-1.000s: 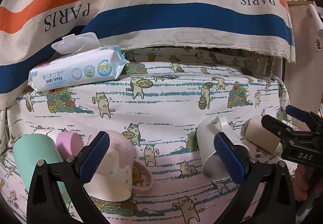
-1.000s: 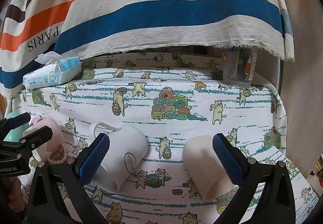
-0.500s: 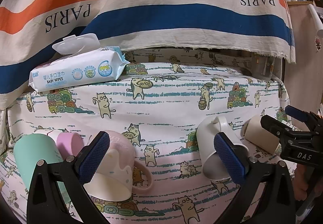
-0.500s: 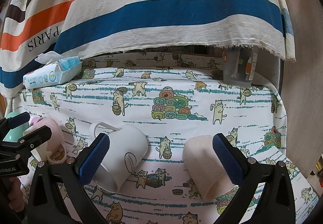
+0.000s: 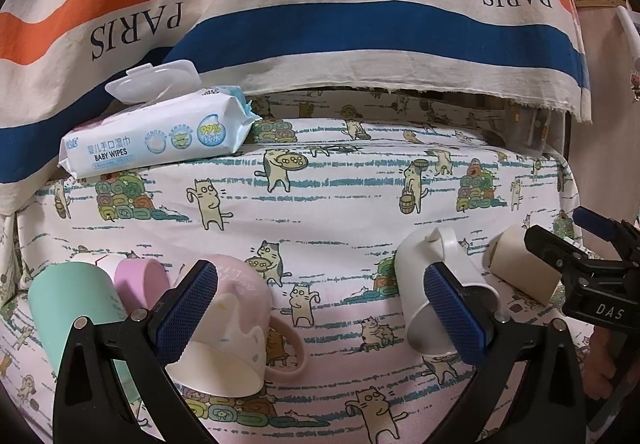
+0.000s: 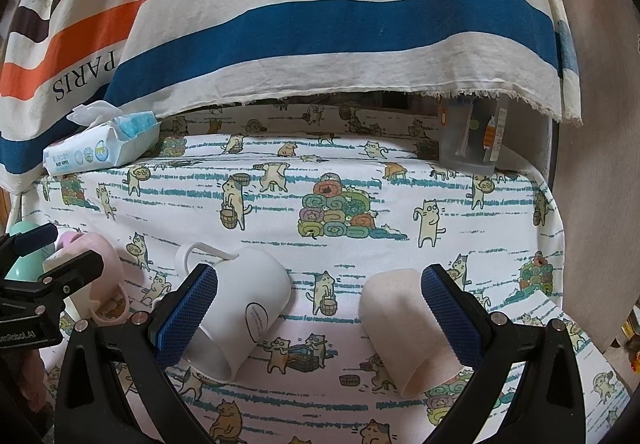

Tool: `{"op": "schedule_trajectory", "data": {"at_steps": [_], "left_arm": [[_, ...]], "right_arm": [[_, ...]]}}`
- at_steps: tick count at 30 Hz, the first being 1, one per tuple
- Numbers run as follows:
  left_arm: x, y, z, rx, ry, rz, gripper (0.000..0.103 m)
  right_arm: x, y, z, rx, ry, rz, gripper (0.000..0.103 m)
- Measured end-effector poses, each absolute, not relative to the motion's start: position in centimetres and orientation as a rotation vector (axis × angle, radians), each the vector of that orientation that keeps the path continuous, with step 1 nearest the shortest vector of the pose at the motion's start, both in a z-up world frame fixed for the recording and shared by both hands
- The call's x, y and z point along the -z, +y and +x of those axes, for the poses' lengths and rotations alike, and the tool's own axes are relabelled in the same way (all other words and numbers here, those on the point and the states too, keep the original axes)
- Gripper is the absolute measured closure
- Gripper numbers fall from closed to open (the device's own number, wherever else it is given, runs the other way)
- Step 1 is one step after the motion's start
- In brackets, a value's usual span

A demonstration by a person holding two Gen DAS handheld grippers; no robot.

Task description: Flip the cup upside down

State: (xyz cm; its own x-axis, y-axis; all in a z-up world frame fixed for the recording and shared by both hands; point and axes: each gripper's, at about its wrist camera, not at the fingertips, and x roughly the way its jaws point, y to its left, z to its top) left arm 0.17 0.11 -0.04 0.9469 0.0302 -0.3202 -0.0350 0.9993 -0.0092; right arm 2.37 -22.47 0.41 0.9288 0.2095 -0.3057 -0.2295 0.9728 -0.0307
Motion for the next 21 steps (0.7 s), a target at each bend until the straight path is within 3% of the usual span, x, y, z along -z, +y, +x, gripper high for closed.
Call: {"op": "schedule_trajectory", "data": {"at_steps": [16, 21], "left_arm": [[0.0, 0.1, -0.1, -0.021, 0.319, -0.018, 0.001], [0.2, 0.9, 0.2, -0.056, 0.364, -0.061, 0.001]], "right_arm": [[-1.0, -22.9, 1.8, -0.23, 0.281, -0.046, 0.001], [-2.3, -24.4, 0.5, -0.262, 0.159, 0.044, 0.001]]}}
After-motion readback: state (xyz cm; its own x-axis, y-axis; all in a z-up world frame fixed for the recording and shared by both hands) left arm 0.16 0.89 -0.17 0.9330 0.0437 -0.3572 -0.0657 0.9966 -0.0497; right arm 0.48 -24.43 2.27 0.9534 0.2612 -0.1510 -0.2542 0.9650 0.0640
